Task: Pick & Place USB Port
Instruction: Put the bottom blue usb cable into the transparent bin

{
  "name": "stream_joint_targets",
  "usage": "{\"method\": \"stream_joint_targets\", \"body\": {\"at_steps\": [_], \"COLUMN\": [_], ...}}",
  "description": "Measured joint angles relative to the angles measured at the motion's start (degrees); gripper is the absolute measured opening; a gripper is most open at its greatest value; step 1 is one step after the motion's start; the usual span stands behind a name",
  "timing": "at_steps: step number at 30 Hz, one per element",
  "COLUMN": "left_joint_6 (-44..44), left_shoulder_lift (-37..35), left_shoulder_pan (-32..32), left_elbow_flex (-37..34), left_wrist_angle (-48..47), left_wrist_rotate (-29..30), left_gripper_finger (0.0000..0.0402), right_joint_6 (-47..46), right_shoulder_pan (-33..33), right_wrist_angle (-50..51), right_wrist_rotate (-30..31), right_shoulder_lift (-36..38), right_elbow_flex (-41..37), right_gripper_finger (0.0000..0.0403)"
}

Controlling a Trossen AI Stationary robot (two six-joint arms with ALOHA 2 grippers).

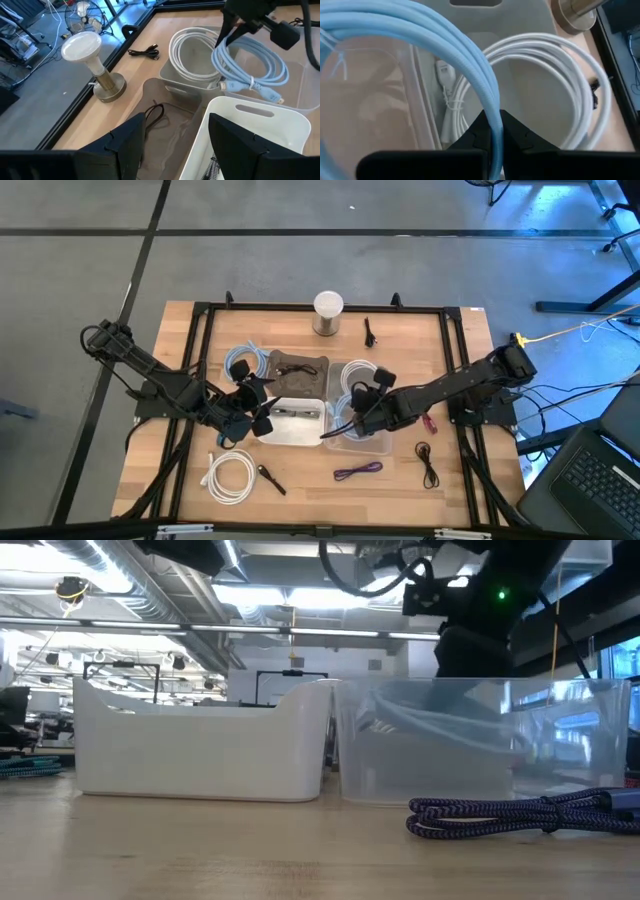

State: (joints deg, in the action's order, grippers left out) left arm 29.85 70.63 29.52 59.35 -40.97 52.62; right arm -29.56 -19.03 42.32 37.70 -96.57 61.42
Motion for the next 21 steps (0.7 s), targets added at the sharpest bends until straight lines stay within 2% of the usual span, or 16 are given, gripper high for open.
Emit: {"method": "stream_joint_targets", "body": {"at_steps": [5, 11, 21], "left_joint_6": [0.8, 0.9, 0.9], "left_shoulder_lift": [0.0, 0.0, 0.0], "left_shoulder_pan": [0.0, 0.0, 0.0], "left_elbow_flex": [0.0, 0.0, 0.0], "left_wrist_angle": [0.0, 0.0, 0.0], "left_wrist_rotate": [0.0, 0.0, 0.0], "left_gripper_finger": [0.0209, 0.0209, 0.0209], "right_joint_6": [-0.1, 0.1, 3.0], "right_shoulder_pan": [0.2, 0.2, 0.1], "right_wrist_angle": [-3.9, -3.8, 2.7], "right_wrist_rotate": [-0.5, -1.0, -2.0], "right_shoulder_lift": [0.1, 0.1, 0.0], "right_elbow_flex": [-2.7, -3.2, 6.0], "right_gripper_finger": [0.0016, 0.0017, 0.0135]}}
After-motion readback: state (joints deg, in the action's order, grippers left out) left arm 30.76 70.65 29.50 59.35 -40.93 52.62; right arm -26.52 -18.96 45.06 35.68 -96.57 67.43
